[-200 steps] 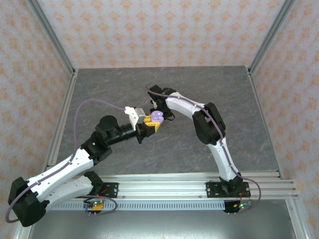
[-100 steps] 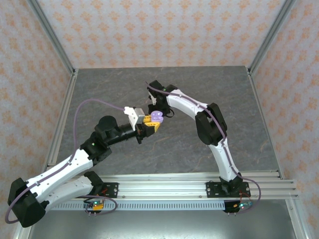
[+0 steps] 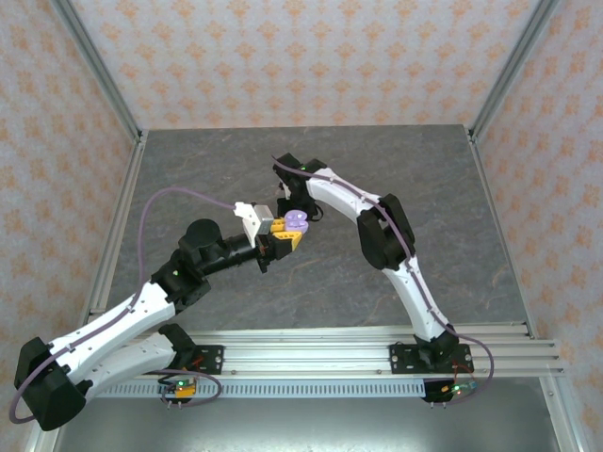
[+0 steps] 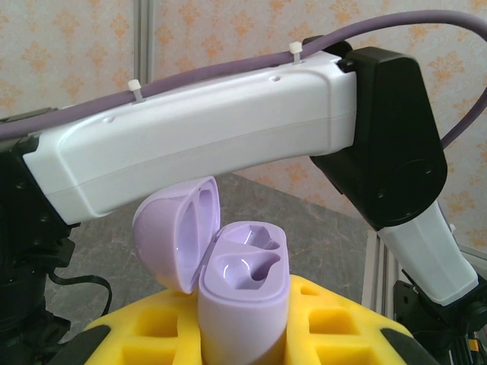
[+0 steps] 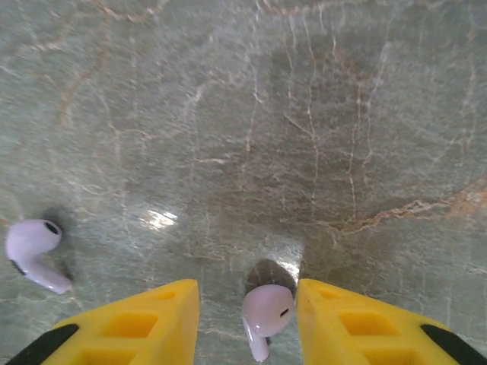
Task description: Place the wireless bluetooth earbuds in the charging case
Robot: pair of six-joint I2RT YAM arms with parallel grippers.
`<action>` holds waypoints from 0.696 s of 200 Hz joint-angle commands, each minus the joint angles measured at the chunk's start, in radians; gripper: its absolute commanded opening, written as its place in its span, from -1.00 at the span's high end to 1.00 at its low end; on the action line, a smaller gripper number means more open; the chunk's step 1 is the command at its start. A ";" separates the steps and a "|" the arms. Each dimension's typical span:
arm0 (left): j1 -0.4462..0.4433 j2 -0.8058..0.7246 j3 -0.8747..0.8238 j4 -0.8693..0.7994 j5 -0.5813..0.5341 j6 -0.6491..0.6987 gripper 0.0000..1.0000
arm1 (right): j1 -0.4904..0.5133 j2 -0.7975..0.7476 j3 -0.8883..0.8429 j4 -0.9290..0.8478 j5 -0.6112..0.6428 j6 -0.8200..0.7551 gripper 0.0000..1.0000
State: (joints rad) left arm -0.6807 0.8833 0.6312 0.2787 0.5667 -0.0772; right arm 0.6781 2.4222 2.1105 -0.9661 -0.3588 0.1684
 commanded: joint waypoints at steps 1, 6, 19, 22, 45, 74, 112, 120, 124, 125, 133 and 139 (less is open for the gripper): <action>-0.006 -0.024 0.027 0.002 -0.016 0.011 0.59 | 0.000 0.016 0.052 -0.064 0.018 -0.005 0.24; -0.006 -0.024 0.027 0.002 -0.017 0.011 0.59 | 0.000 0.019 0.056 -0.068 0.021 -0.006 0.24; -0.006 -0.024 0.027 0.002 -0.018 0.011 0.59 | 0.000 0.026 0.062 -0.072 0.023 -0.008 0.26; -0.006 -0.024 0.027 0.001 -0.017 0.012 0.59 | 0.001 0.027 0.061 -0.074 0.023 -0.007 0.27; -0.006 -0.024 0.027 -0.002 -0.018 0.014 0.59 | 0.000 0.039 0.070 -0.082 0.025 -0.010 0.28; -0.006 -0.024 0.027 -0.001 -0.019 0.012 0.59 | 0.000 0.058 0.084 -0.096 0.032 -0.017 0.29; -0.005 -0.024 0.025 -0.001 -0.021 0.013 0.59 | 0.000 0.076 0.090 -0.107 0.037 -0.021 0.32; -0.006 -0.024 0.025 -0.001 -0.022 0.013 0.59 | 0.000 0.079 0.090 -0.108 0.038 -0.023 0.34; -0.006 -0.024 0.025 -0.001 -0.021 0.013 0.59 | 0.000 0.080 0.091 -0.109 0.039 -0.023 0.35; -0.005 -0.024 0.025 -0.001 -0.022 0.013 0.59 | 0.000 0.080 0.091 -0.109 0.039 -0.023 0.35; -0.005 -0.024 0.025 -0.002 -0.021 0.014 0.59 | 0.000 0.081 0.090 -0.110 0.040 -0.024 0.37; -0.006 -0.023 0.025 -0.002 -0.022 0.013 0.59 | 0.001 0.082 0.088 -0.109 0.041 -0.024 0.39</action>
State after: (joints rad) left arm -0.6807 0.8833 0.6312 0.2749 0.5632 -0.0769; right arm 0.6777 2.4664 2.1818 -1.0325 -0.3470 0.1566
